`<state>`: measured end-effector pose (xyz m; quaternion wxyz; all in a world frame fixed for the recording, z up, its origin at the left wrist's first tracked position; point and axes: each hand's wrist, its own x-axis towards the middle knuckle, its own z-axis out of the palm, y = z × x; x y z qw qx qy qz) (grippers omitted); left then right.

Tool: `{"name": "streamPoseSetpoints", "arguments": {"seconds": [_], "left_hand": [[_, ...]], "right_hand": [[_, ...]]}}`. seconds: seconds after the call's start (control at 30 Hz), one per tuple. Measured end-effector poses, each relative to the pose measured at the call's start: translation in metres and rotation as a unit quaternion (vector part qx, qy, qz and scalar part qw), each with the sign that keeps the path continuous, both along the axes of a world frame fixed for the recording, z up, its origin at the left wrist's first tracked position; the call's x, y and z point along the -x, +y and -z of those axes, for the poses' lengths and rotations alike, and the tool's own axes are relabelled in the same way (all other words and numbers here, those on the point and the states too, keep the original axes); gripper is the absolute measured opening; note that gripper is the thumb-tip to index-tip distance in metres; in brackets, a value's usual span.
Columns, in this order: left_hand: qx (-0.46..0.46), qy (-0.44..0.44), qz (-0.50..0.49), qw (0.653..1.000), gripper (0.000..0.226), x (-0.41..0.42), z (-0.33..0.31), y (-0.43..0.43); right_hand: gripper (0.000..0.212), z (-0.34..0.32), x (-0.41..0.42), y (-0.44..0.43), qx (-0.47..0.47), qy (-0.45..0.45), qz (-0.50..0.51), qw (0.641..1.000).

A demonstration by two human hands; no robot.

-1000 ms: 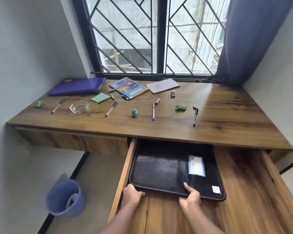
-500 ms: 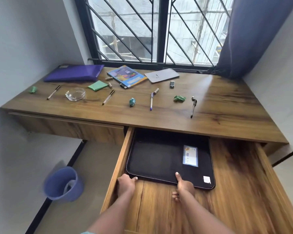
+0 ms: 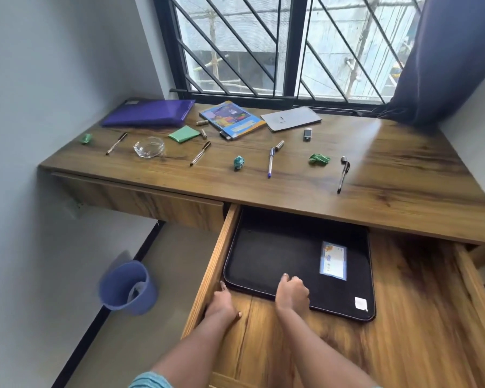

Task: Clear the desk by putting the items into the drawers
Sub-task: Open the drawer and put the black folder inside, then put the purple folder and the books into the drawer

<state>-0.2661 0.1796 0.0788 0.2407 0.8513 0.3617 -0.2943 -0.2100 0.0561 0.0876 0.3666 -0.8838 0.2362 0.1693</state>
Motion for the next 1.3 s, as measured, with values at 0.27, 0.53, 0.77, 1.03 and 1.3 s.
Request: {"name": "streamPoseSetpoints", "arguments": {"seconds": [0.27,0.53,0.77,1.03,1.3], "left_hand": [[-0.088,-0.113,0.110,0.984,0.024,-0.029,-0.028,0.004],[-0.152,-0.318,0.183,0.918,0.031,-0.052,-0.057,0.058],[-0.186,-0.333,0.146,0.913,0.033,-0.037,-0.059,0.167],[-0.158,-0.307,0.116,0.931,0.043,-0.026,-0.065,0.292],[-0.155,-0.324,0.063,0.931,0.040,-0.080,-0.099,0.378]], "right_hand": [[0.032,0.006,-0.020,0.030,0.016,-0.048,-0.101,0.994],[0.034,-0.011,-0.033,0.086,0.007,-0.146,-0.108,0.983],[0.036,-0.045,-0.029,0.189,0.019,-0.238,-0.095,0.967],[0.034,-0.066,-0.006,0.315,0.044,-0.236,-0.120,0.963],[0.033,-0.103,-0.061,0.394,0.049,-0.268,-0.122,0.954]]}}
